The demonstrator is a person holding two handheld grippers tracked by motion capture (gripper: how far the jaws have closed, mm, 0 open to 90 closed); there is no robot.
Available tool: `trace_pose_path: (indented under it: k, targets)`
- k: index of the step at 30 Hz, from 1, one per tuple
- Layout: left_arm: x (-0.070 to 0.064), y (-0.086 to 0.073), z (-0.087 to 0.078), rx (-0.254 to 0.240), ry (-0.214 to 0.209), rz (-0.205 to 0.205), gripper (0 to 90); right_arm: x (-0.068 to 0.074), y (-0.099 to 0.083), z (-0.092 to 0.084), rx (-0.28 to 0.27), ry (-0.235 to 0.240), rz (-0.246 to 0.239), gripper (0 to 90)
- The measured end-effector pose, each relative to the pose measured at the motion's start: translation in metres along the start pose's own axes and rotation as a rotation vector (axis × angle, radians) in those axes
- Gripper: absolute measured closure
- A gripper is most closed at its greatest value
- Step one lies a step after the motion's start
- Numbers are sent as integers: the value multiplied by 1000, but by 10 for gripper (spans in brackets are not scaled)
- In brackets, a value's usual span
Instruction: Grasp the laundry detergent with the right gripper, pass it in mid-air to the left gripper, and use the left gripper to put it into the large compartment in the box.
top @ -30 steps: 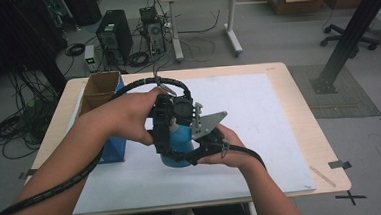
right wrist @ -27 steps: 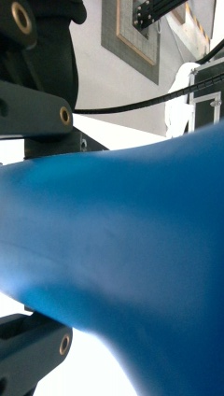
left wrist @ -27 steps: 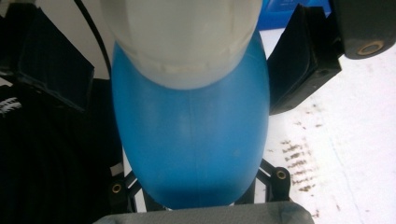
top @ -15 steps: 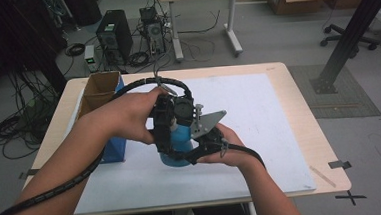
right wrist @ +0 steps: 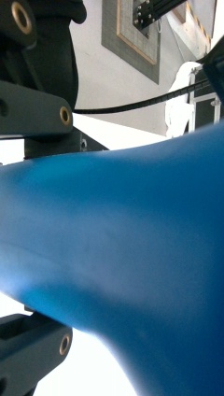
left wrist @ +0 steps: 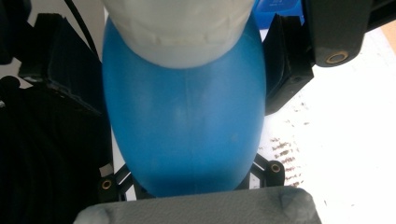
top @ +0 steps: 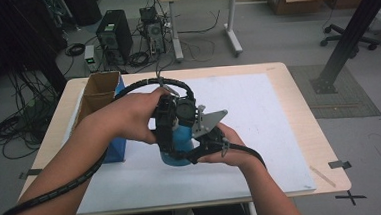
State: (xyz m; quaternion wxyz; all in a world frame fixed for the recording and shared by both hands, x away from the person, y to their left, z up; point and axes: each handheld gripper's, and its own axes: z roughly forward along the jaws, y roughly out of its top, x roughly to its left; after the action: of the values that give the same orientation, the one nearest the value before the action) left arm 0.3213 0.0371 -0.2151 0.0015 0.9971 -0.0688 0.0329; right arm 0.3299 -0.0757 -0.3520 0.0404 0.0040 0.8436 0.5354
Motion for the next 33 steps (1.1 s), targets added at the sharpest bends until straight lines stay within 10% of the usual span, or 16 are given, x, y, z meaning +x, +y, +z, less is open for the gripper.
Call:
trace_pose_path:
  k: [33]
  targets:
    - [-4, -1, 0, 28, 56, 0, 380, 2, 5, 1, 0, -7, -13, 454]
